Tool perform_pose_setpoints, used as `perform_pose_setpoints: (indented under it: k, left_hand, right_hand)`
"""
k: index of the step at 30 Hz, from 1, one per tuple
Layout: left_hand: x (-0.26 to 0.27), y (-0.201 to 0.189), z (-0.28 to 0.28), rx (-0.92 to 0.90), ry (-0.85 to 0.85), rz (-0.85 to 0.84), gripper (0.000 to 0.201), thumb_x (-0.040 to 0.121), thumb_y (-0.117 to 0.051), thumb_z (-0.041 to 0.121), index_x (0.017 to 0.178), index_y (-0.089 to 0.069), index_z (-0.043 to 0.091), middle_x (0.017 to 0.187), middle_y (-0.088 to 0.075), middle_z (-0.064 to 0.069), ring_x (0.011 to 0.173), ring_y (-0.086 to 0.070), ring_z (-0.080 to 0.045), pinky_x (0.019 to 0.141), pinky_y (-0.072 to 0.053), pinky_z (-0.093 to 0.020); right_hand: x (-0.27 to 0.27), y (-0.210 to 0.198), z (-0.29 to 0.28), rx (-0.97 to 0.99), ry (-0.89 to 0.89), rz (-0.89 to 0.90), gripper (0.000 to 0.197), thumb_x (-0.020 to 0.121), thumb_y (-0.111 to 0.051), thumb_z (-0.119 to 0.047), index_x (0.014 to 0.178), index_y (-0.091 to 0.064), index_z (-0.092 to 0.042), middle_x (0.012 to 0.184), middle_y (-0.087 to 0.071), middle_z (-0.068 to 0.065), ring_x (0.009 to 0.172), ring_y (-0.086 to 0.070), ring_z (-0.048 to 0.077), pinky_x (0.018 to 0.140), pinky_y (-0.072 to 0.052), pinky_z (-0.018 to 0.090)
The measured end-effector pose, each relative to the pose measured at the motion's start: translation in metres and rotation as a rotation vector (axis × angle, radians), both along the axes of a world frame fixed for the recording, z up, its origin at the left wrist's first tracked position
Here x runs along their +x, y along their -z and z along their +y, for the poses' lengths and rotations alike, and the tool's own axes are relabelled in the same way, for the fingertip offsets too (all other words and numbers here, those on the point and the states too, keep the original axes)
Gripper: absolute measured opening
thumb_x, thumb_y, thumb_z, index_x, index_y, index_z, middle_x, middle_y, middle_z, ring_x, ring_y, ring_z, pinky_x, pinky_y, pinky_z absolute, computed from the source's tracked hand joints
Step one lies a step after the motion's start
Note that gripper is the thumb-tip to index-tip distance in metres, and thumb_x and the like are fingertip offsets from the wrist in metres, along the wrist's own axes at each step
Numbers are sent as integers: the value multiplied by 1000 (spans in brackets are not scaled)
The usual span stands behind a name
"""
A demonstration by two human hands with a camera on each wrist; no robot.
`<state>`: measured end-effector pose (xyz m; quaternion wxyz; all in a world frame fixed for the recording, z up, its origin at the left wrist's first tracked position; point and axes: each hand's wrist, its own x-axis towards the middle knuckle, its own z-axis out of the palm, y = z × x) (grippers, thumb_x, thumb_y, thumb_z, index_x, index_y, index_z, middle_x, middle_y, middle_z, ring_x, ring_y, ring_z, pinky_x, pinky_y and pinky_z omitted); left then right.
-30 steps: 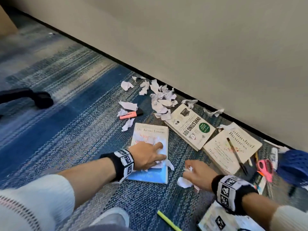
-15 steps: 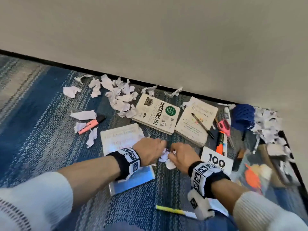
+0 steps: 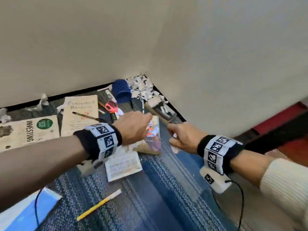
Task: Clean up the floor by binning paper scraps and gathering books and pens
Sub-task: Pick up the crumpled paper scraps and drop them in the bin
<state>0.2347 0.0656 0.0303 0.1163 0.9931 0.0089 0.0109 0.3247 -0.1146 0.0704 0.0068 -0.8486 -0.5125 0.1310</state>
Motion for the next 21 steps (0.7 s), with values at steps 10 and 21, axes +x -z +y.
perform_pose_setpoints:
  k: [10, 21]
  left_hand:
    - [85, -88, -226, 120, 442, -244, 21, 96, -44, 37, 102, -42, 17, 89, -60, -5, 73, -54, -23, 65, -44, -35]
    - [158, -88, -396, 64, 559, -142, 25, 98, -46, 35, 109, -50, 12, 91, -61, -8, 79, -58, -26, 66, -43, -36]
  right_hand:
    - [22, -66, -221, 477, 435, -120, 17, 80, -52, -34, 75, -43, -21, 60, -49, -4, 61, -45, 22, 58, -36, 34]
    - [82, -43, -379, 584, 1065, 170, 19, 88, -53, -35, 88, -55, -17, 90, -65, 4, 88, -59, 25, 61, -40, 29]
